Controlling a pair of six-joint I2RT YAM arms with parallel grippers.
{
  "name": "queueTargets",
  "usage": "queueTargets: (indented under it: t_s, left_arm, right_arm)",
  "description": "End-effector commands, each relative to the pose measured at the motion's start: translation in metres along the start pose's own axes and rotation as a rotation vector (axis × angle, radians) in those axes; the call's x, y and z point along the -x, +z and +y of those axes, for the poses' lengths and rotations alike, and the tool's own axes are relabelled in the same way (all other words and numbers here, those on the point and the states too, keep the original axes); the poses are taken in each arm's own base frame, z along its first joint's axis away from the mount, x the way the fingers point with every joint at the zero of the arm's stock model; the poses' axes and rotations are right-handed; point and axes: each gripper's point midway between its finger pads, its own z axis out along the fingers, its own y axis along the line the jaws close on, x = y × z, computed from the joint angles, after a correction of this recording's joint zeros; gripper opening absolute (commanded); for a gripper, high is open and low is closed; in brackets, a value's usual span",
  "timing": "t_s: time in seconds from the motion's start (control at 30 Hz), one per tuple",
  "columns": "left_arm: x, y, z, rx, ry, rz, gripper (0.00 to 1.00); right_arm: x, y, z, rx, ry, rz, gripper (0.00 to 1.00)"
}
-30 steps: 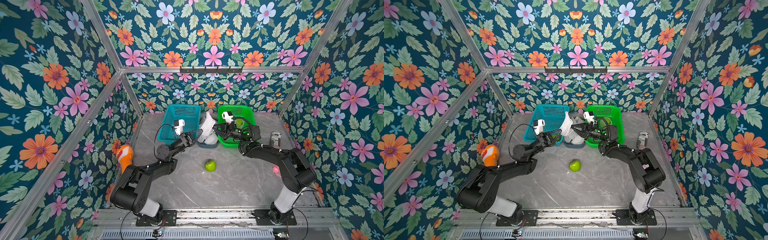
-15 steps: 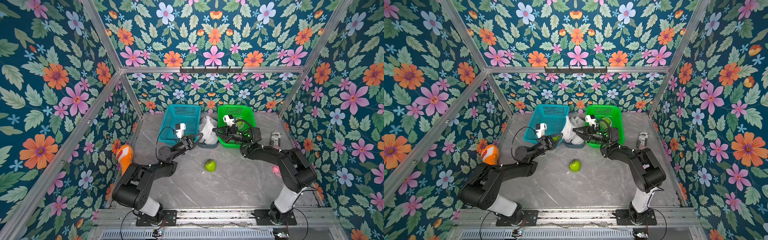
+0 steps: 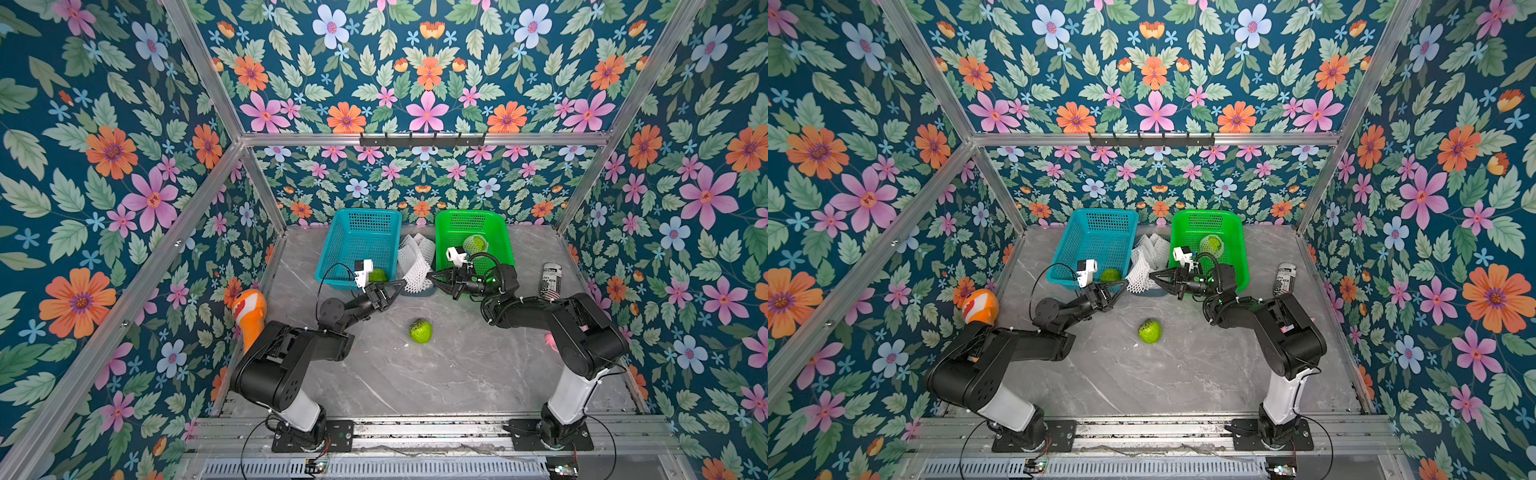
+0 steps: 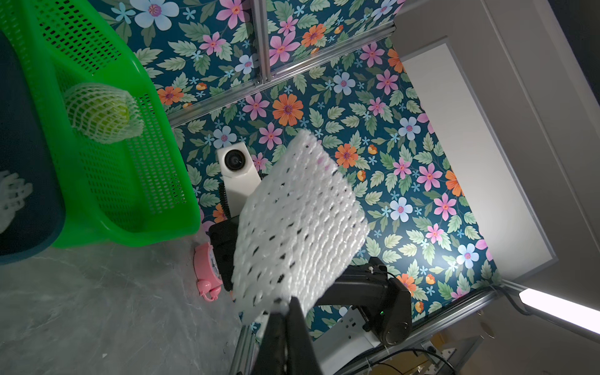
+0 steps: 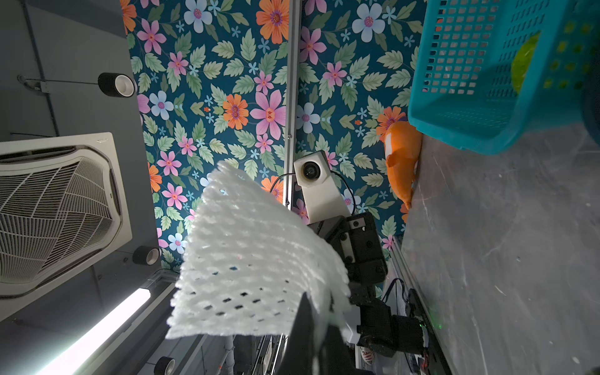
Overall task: Sleeve custard apples in foam nets
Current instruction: Put on the foam net on the custard apple.
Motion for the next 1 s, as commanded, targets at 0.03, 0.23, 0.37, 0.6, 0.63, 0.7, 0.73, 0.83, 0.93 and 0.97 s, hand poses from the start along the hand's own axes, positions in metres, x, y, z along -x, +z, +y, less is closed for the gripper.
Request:
queueTargets:
  t_s: [0.03, 0.23, 0.37, 0.6, 0.63, 0.7, 0.73, 0.83, 0.93, 0.97]
  left_arm:
    - [-0.005, -0.001, -0.01, -0.055, 0.081, 0.016, 0.0]
    - [-0.019, -0.003, 0.012, -0.01, 0.052, 0.047, 0.0]
    - [-0.028, -0.003, 0.02, 0.007, 0.04, 0.071, 0.0]
    - [-0.041, -0.013, 0.04, 0.06, 0.01, 0.09, 0.0]
    - [-0.042, -0.014, 0.041, 0.065, 0.008, 0.089, 0.0]
    - [-0.045, -0.016, 0.042, 0.07, 0.007, 0.094, 0.0]
    - [-0.046, -0.018, 0.043, 0.074, 0.007, 0.095, 0.0]
    - [-0.048, -0.019, 0.048, 0.085, -0.001, 0.101, 0.0]
    - [-0.051, -0.021, 0.053, 0.097, -0.005, 0.107, 0.0]
    - [-0.051, -0.021, 0.054, 0.1, -0.005, 0.109, 0.0]
  right_arm:
    - [-0.005, -0.001, -0.004, 0.01, -0.039, 0.019, 0.0]
    - [-0.011, -0.007, -0.032, -0.031, -0.007, 0.022, 0.0]
    - [-0.016, -0.01, -0.053, -0.063, 0.026, 0.028, 0.0]
    - [-0.02, -0.015, -0.075, -0.096, 0.047, 0.024, 0.0]
    - [-0.02, -0.015, -0.076, -0.098, 0.046, 0.024, 0.0]
    - [-0.021, -0.016, -0.078, -0.103, 0.041, 0.025, 0.0]
    - [-0.022, -0.017, -0.08, -0.109, 0.043, 0.026, 0.0]
    - [-0.022, -0.018, -0.081, -0.117, 0.038, 0.026, 0.0]
    - [-0.023, -0.02, -0.086, -0.143, 0.031, 0.028, 0.0]
    - [-0.024, -0.02, -0.089, -0.15, 0.031, 0.03, 0.0]
